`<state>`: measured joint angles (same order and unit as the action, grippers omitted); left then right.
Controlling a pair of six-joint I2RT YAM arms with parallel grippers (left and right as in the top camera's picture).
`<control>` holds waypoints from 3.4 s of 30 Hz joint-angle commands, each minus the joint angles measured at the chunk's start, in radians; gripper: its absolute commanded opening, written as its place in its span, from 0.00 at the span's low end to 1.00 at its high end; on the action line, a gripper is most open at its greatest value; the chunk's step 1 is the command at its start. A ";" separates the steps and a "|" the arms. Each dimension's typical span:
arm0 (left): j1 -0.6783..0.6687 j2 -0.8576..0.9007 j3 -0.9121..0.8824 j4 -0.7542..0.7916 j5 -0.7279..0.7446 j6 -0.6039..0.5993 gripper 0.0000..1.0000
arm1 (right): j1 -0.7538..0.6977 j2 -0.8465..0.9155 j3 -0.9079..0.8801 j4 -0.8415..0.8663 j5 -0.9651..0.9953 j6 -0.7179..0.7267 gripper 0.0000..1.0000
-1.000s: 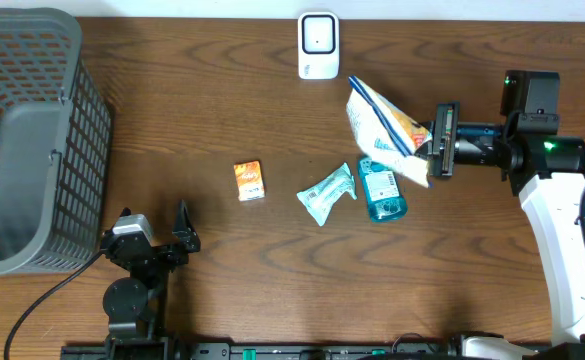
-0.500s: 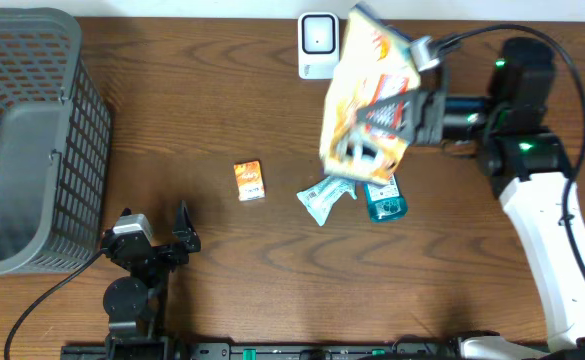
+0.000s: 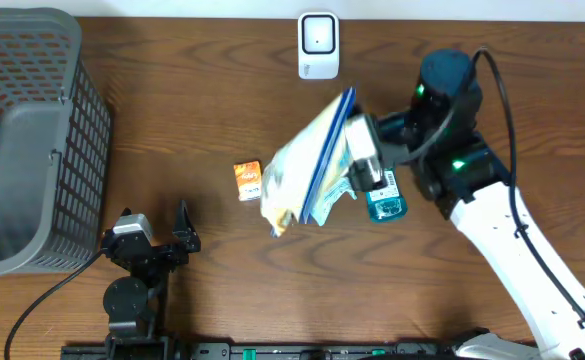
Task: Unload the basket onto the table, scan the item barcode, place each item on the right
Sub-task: 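Lift the yellow bag and hold it up near the scanner, then carry the yellow bag right and drop it at the table's right edge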
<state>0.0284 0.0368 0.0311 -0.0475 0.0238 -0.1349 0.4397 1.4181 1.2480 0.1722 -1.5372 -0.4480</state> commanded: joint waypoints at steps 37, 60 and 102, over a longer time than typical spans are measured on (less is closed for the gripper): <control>0.002 0.000 -0.027 -0.021 -0.005 -0.009 0.98 | -0.084 0.084 0.012 -0.604 0.951 0.932 0.01; 0.002 0.000 -0.027 -0.021 -0.005 -0.009 0.98 | -0.081 0.844 0.579 -0.232 1.139 1.516 0.01; 0.002 0.000 -0.027 -0.021 -0.005 -0.009 0.98 | -0.679 0.586 0.763 -1.361 1.594 1.078 0.01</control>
<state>0.0284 0.0376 0.0311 -0.0475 0.0242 -0.1352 -0.1738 1.9804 2.0174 -1.1534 -0.2924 0.6796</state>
